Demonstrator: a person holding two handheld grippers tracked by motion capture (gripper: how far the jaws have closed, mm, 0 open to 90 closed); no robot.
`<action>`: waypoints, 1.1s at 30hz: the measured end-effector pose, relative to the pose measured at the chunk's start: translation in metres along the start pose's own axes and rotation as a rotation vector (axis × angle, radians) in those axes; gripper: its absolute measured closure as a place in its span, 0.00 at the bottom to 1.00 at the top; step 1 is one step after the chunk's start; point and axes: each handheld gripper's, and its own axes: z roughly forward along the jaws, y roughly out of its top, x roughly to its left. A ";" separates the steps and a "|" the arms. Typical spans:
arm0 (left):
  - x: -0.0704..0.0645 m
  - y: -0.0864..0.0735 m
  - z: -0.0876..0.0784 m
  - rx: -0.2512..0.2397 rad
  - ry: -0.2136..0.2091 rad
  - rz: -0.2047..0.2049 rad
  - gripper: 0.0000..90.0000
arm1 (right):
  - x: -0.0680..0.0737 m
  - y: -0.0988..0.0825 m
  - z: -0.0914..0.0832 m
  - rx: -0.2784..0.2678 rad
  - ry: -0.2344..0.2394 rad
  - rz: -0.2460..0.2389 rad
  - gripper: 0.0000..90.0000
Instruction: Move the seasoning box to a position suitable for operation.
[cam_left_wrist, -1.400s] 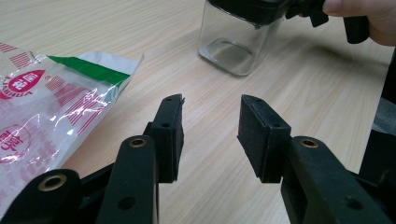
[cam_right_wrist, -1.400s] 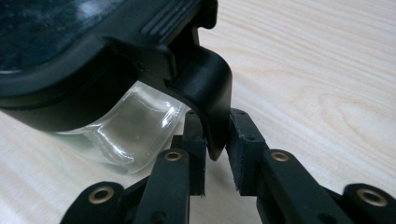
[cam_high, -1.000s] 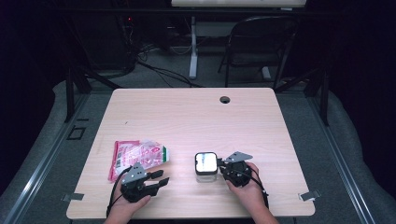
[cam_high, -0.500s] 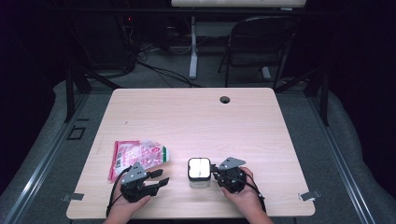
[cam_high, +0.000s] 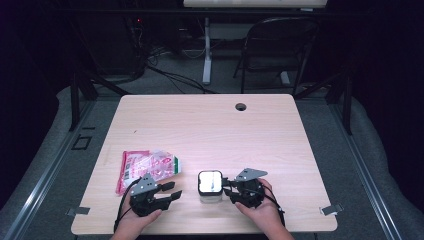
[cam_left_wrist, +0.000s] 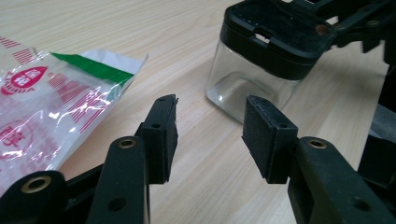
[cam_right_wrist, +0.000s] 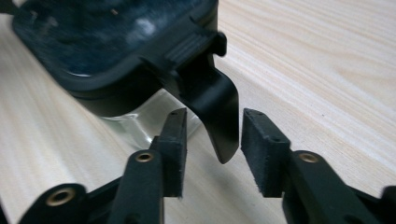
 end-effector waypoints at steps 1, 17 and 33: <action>0.001 0.000 0.000 0.000 -0.002 -0.003 0.61 | 0.001 -0.001 -0.002 -0.002 0.000 0.003 0.64; -0.003 0.024 0.000 0.008 -0.026 -0.026 0.68 | 0.009 0.014 -0.036 -0.048 0.008 0.066 0.70; -0.002 0.083 0.033 0.053 -0.044 -0.027 0.69 | 0.001 0.066 -0.035 -0.021 0.024 0.077 0.71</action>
